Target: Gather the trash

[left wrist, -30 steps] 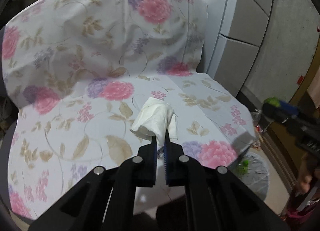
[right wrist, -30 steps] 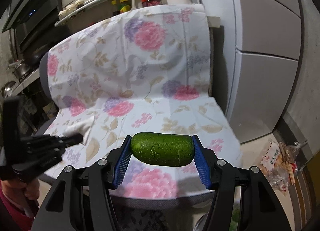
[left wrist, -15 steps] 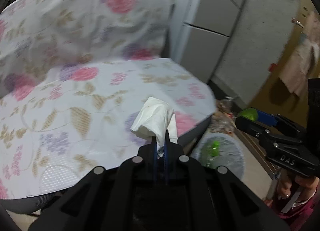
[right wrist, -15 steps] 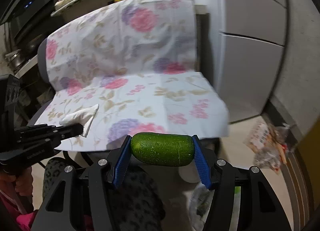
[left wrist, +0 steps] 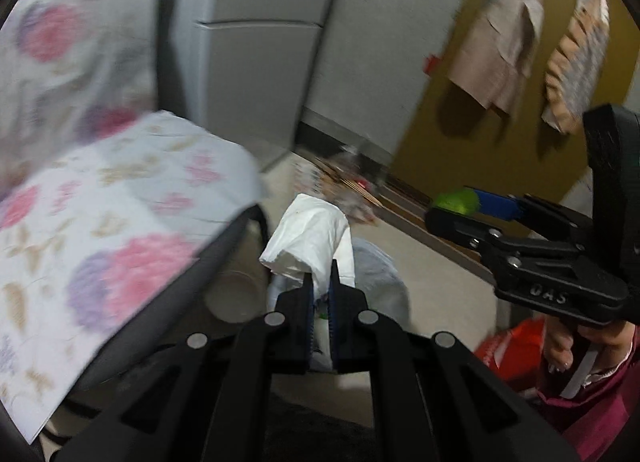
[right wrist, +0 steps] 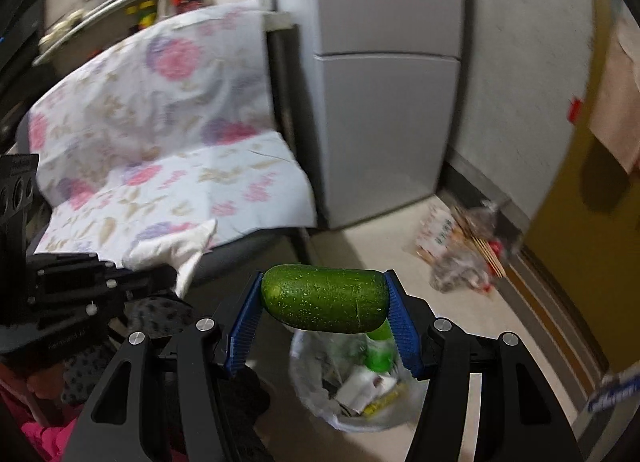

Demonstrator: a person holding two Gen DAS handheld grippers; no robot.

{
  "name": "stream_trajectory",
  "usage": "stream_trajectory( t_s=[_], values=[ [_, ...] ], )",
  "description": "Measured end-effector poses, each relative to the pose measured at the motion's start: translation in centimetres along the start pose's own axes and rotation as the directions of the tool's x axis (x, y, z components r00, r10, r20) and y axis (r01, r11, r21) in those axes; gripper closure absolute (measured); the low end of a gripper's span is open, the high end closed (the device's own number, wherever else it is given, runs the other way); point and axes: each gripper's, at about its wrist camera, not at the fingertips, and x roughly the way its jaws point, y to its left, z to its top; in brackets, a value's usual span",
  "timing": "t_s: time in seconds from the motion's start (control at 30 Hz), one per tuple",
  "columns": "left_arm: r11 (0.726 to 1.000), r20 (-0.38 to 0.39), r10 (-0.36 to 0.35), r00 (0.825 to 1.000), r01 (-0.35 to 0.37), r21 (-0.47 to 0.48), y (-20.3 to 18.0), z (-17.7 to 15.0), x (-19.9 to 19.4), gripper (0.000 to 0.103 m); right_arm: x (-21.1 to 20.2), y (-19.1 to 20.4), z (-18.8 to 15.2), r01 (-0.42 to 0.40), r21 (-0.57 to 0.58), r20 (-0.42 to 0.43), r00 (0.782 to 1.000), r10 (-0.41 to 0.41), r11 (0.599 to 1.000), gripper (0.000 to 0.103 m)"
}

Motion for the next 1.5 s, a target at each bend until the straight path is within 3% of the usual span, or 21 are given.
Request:
stream_trajectory(
  t_s=[0.2,0.37,0.43,0.47,0.5,0.73,0.83,0.97,1.07,1.2,1.5],
  values=[
    [0.995,-0.105,-0.08,0.991,0.085,0.05,-2.5,1.1,4.8,0.099,2.0,-3.8,-1.4,0.052,0.095,-0.075,0.996,-0.045,0.994,0.043],
    [0.993,-0.179,-0.088,0.98,0.101,0.066,-3.6,1.3,7.8,0.097,3.9,-6.7,-2.5,0.049,0.186,-0.142,0.99,-0.022,0.981,0.042],
    [0.994,-0.196,-0.083,0.977,0.097,0.06,-3.6,1.5,8.5,0.081,4.1,-7.5,-2.6,0.052,0.21,-0.148,0.989,-0.021,0.976,0.041],
    [0.994,-0.192,-0.083,0.978,0.095,0.055,-3.4,1.6,8.5,0.064,4.0,-7.7,-2.6,0.054,0.219,-0.141,0.99,-0.024,0.974,0.039],
    [0.995,-0.179,-0.08,0.981,0.09,0.049,-3.2,1.7,8.4,0.054,3.8,-8.0,-2.5,0.057,0.229,-0.128,0.991,-0.028,0.972,0.037],
    [0.998,-0.121,-0.048,0.992,0.052,0.03,-1.8,2.2,6.2,0.052,2.4,-7.9,-1.4,0.057,0.235,-0.072,0.997,-0.041,0.97,0.034],
    [1.0,-0.082,-0.011,0.997,0.013,0.025,-1.2,2.5,4.5,0.048,1.6,-6.5,-0.7,0.03,0.203,-0.048,0.999,-0.02,0.979,0.034],
    [0.996,-0.017,0.092,0.996,-0.092,-0.017,0.6,2.0,0.6,0.03,0.5,-3.3,0.4,-0.016,0.128,-0.036,0.999,0.021,0.992,0.027],
    [0.982,0.017,0.173,0.985,-0.171,-0.073,2.3,1.2,-2.7,0.019,-0.7,0.2,1.2,-0.04,0.036,-0.037,0.998,0.042,0.999,0.017],
    [0.947,0.045,0.294,0.955,-0.284,-0.152,4.1,0.1,-6.9,0.007,-2.6,4.2,1.9,-0.067,-0.068,-0.038,0.997,0.064,0.995,0.014],
    [0.884,0.004,0.41,0.912,-0.396,-0.247,5.4,-2.5,-13.6,0.007,-6.3,9.0,2.9,-0.034,-0.197,0.0,0.999,0.035,0.98,0.013]
  ],
)
